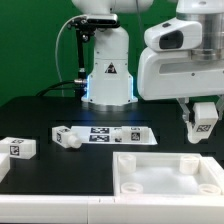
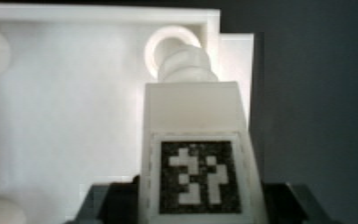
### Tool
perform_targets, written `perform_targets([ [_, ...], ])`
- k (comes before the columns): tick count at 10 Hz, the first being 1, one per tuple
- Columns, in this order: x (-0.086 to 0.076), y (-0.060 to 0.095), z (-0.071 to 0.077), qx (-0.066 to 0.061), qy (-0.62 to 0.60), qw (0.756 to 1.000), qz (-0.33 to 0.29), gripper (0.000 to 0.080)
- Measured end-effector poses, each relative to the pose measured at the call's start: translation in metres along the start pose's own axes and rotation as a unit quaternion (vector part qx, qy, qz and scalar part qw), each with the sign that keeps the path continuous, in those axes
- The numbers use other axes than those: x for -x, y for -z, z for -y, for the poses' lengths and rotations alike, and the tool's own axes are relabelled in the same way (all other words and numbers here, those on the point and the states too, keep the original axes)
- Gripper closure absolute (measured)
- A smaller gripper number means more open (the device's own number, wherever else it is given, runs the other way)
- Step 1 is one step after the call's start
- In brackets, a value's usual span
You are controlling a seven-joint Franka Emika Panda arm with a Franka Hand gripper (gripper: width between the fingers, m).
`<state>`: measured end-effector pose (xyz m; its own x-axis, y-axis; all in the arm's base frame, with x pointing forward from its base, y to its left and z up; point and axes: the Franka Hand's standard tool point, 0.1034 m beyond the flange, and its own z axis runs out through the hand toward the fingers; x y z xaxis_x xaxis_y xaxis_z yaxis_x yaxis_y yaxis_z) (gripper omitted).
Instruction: Assemble square table
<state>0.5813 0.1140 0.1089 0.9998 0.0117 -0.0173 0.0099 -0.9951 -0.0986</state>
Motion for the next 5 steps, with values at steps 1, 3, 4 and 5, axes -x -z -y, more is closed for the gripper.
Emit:
perform_targets([
  [1,-0.02,0.006,0.0,0.001,0.014,0.999,-0.047,0.0515],
  [3,-0.047,0.02,0.002,0.015,0.063,0.989,-0.132,0.0515],
  [4,-0.046,0.017,0.001,0.014,0.063,0.985,-0.159,0.0515],
  [5,-0.046,0.017,0.0,0.013,0.063,0.979,-0.194,0.0515],
])
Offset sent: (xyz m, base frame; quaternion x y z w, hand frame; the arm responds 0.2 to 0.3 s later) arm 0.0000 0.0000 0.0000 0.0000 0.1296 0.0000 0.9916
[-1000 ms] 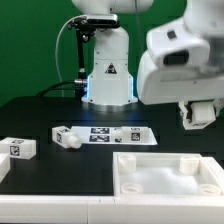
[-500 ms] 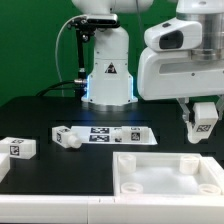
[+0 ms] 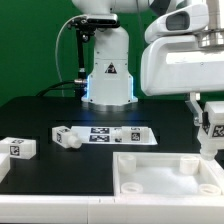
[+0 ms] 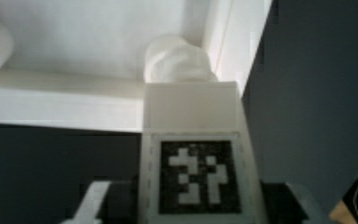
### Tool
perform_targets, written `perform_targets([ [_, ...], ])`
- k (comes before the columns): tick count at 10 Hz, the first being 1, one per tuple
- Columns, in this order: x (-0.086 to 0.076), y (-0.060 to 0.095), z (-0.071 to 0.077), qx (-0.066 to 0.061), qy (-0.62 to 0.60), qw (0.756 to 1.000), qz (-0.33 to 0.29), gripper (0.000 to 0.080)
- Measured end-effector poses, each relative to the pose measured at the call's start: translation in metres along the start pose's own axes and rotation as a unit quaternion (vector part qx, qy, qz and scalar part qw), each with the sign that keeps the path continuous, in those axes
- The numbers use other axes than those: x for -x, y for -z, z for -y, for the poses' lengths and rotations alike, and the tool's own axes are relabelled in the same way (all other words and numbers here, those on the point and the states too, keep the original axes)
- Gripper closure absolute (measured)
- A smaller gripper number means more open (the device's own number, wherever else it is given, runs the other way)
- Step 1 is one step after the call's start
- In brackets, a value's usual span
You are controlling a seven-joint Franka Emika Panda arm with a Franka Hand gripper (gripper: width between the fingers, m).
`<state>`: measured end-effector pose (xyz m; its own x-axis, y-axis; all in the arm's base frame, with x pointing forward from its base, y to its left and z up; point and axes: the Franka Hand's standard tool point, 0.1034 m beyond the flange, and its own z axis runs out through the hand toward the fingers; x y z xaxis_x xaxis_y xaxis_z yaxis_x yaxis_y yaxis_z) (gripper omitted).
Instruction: Assemble square table
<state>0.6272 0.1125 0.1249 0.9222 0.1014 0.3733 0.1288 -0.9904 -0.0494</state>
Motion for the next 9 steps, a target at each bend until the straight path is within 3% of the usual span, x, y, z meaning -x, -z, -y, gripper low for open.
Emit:
perform_targets([
  [3,0.006,-0.008,-0.01,0.006,0.017,1.0,-0.013,0.0515],
  [6,-0.015,-0.021,-0.021,0.01,0.028,0.999,-0.016,0.0515],
  [9,-0.012,-0.03,-0.012,0.006,0.029,0.999,-0.014,0.0515],
])
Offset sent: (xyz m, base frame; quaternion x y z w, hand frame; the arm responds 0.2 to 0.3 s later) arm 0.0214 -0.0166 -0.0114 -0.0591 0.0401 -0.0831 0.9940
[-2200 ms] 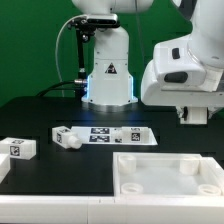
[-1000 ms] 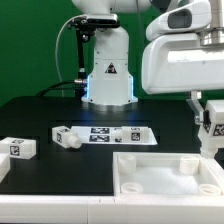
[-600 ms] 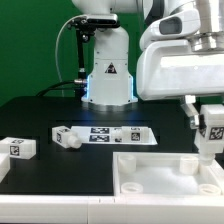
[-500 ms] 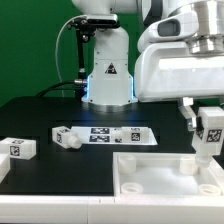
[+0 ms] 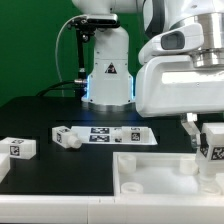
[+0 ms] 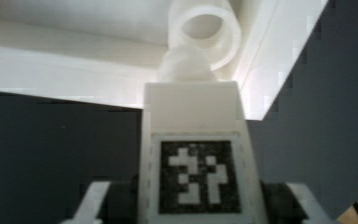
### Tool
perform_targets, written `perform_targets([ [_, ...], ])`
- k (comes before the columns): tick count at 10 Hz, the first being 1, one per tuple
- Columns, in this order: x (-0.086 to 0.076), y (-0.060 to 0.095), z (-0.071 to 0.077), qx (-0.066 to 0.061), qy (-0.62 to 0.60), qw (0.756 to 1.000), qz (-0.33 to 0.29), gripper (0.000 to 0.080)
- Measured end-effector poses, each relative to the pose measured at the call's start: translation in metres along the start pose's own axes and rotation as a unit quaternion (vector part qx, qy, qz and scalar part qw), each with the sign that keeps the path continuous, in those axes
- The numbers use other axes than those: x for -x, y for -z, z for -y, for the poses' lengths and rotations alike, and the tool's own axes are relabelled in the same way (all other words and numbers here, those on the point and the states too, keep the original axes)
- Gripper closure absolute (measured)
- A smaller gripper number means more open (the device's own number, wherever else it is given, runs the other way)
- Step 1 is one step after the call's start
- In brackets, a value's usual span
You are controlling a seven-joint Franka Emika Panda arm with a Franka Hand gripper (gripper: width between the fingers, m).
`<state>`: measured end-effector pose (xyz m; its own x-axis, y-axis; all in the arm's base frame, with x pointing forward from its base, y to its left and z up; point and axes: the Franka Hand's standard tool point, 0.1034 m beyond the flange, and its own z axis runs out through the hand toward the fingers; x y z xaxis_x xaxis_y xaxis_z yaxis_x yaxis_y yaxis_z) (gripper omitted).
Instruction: Assemble square table
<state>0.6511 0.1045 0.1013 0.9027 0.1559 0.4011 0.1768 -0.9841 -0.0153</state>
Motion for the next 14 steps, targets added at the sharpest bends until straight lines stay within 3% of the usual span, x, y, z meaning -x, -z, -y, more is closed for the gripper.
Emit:
perform_targets([
  [8,0.015,-0.018,0.008,-0.003,0.005,1.0,0.007,0.0515],
  [14,0.026,-0.017,0.007,0.004,0.01,0.999,-0.051,0.0515],
])
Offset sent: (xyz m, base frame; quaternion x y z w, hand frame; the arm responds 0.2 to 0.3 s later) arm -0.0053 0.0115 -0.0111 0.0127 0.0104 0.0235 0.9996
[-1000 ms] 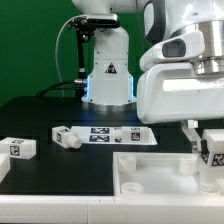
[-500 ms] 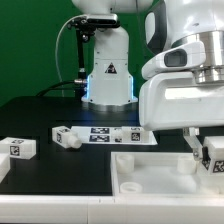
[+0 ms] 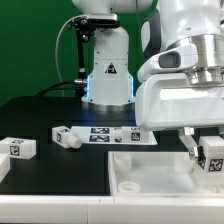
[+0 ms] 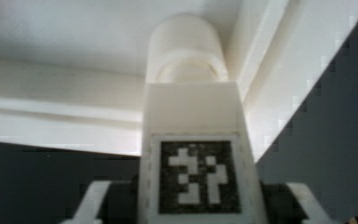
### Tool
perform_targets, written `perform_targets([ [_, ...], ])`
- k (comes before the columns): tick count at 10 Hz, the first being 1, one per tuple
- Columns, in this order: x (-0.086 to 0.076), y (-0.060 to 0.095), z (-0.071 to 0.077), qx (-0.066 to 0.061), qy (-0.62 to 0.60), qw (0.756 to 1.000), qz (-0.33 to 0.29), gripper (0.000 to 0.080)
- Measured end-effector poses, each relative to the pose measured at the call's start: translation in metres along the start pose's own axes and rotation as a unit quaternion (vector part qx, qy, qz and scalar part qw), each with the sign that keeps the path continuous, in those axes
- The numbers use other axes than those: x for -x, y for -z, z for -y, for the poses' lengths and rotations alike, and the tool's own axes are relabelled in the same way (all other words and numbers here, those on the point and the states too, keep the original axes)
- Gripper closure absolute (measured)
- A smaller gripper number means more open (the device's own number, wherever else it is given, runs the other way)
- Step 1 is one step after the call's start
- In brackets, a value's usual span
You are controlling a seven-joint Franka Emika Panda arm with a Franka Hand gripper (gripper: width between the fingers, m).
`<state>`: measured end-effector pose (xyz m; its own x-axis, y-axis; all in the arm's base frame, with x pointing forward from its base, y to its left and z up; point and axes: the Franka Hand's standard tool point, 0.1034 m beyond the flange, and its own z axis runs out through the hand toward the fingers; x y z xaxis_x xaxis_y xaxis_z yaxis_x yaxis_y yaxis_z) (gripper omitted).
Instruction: Assemble square table
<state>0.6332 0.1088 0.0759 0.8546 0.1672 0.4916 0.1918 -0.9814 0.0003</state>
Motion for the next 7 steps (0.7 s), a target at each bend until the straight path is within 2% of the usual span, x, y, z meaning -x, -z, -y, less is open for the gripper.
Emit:
perform_targets([
  [6,-0.0016,-0.0012,-0.004,0.003,0.003,1.0,-0.012,0.0508],
  [7,-0.0011,-0.002,-0.0039,0.001,0.003,1.0,0.004,0.0313],
])
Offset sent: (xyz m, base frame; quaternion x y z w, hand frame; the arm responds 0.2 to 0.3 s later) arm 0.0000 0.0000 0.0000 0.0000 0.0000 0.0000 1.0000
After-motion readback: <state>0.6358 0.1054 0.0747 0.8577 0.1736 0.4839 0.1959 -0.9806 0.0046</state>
